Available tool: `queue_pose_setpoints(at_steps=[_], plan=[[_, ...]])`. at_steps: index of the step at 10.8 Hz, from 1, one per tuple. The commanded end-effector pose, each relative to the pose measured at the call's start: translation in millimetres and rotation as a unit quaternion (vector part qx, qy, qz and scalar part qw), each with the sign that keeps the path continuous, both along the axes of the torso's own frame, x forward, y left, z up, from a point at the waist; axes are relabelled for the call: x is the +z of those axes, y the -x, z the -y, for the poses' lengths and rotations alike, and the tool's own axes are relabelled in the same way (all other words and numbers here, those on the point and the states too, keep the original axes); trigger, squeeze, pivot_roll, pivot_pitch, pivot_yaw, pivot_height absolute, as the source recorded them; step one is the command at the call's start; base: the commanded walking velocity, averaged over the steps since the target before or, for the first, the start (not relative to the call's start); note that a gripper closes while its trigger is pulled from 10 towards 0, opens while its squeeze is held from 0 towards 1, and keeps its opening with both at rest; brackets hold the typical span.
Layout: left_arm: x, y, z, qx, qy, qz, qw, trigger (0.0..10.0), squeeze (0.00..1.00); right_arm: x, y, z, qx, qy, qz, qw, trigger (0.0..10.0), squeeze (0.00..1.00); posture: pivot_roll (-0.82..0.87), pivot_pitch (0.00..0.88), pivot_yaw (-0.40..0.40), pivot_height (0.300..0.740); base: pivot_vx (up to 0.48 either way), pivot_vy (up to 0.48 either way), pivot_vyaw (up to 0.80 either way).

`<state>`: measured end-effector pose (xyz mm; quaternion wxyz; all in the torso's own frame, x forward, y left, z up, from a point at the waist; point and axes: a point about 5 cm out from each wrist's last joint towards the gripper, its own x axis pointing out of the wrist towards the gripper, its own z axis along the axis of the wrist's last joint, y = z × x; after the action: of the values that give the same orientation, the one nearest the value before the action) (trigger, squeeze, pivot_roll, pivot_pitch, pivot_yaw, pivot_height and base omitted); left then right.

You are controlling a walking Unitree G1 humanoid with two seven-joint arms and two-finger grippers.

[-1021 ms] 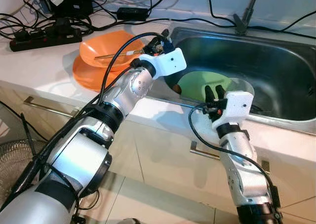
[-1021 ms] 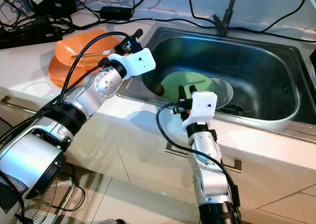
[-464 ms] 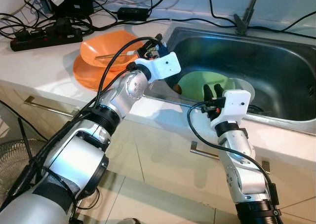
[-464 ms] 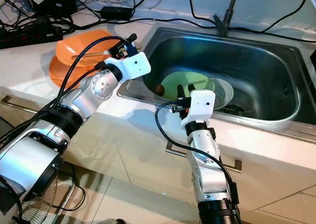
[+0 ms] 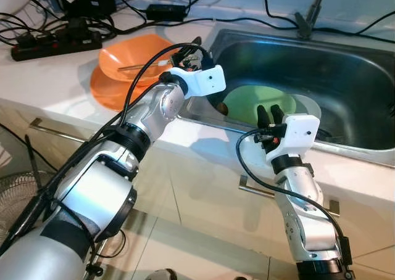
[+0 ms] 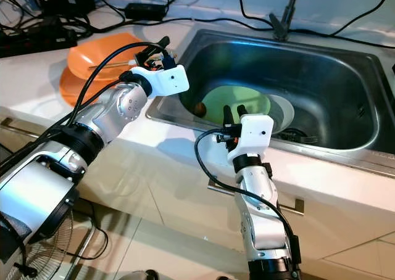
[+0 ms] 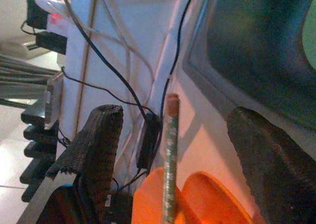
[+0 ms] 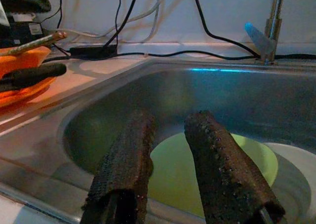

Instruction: Kitchen organization

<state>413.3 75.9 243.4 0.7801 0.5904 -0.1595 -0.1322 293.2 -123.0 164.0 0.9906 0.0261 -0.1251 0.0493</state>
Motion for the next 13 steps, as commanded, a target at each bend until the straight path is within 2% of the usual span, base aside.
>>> queue_pose_setpoints(at_steps=[1,7,8,13], plan=[[7,-2.0,2.1,0.007,-0.007,0.009,1.000,10.0,0.00,-16,4.9,3.1,-0.006,0.002,-0.043,0.999,10.0,0.00,0.07,0.200,0.050,0.740,0.000,0.000,0.00],[7,-5.9,-0.4,0.041,-0.019,0.021,0.999,9.9,0.00,-19,17.8,9.8,-0.016,0.008,-0.060,0.998,10.0,0.00,0.03,0.222,0.035,0.740,0.000,0.000,0.00],[7,-5.8,0.2,0.040,-0.018,0.021,0.999,0.0,0.00,-19,18.6,10.9,-0.018,0.009,-0.061,0.998,10.0,0.00,0.03,0.221,0.034,0.740,0.000,0.000,0.00],[6,-5.3,2.2,0.036,-0.023,0.029,0.999,0.0,0.00,-20,15.9,9.9,-0.022,0.007,-0.063,0.998,10.0,0.00,0.04,0.203,0.036,0.740,0.000,0.000,0.00]])
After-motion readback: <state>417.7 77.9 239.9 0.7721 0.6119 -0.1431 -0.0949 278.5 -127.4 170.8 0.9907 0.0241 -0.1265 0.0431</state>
